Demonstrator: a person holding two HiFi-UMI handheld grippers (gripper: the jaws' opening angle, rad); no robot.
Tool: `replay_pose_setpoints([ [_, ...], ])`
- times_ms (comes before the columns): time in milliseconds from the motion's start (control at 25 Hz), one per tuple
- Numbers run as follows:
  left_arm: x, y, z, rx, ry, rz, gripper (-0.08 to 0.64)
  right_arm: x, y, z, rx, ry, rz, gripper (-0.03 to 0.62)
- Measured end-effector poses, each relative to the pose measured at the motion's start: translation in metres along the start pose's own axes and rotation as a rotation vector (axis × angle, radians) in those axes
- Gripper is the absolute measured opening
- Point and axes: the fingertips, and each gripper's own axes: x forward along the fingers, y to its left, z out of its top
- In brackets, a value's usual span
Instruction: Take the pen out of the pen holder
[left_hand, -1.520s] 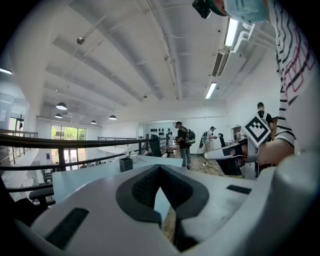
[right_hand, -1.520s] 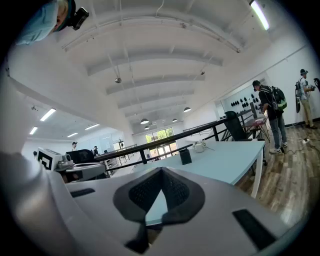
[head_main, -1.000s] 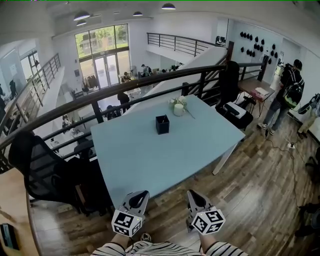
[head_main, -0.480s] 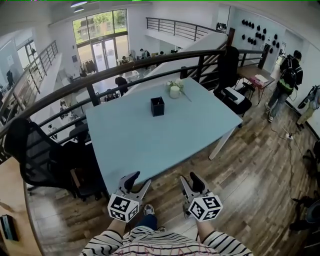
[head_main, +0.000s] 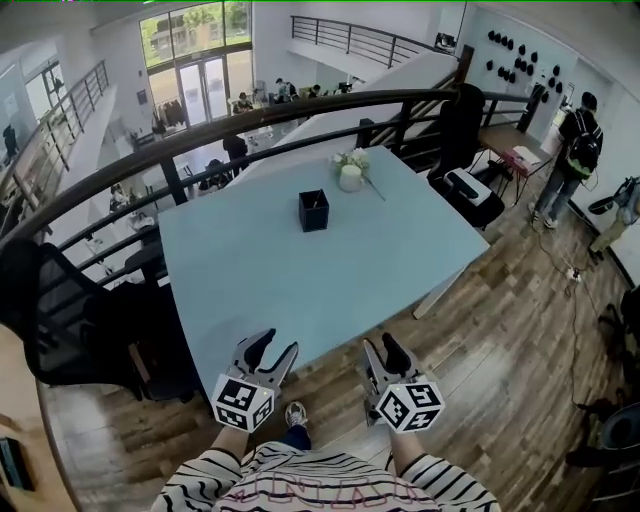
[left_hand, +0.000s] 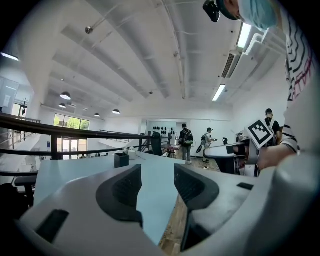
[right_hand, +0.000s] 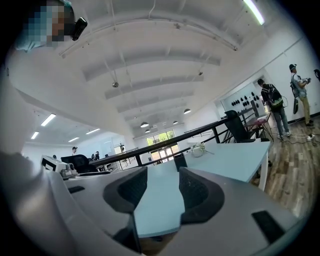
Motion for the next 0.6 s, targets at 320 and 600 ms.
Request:
replay_pose_setpoints([
  [320, 0.048, 0.077, 0.012, -0.027, -0.005, 0.032, 0.183, 0.095, -0.012, 0.02, -0.008, 0.008, -0.002, 0.192],
  [600, 0.082, 0.125, 0.023, -0.027, -0.02, 0.027, 0.181, 0.155, -0.022, 0.033, -0.006, -0.012, -0.017, 0.192],
])
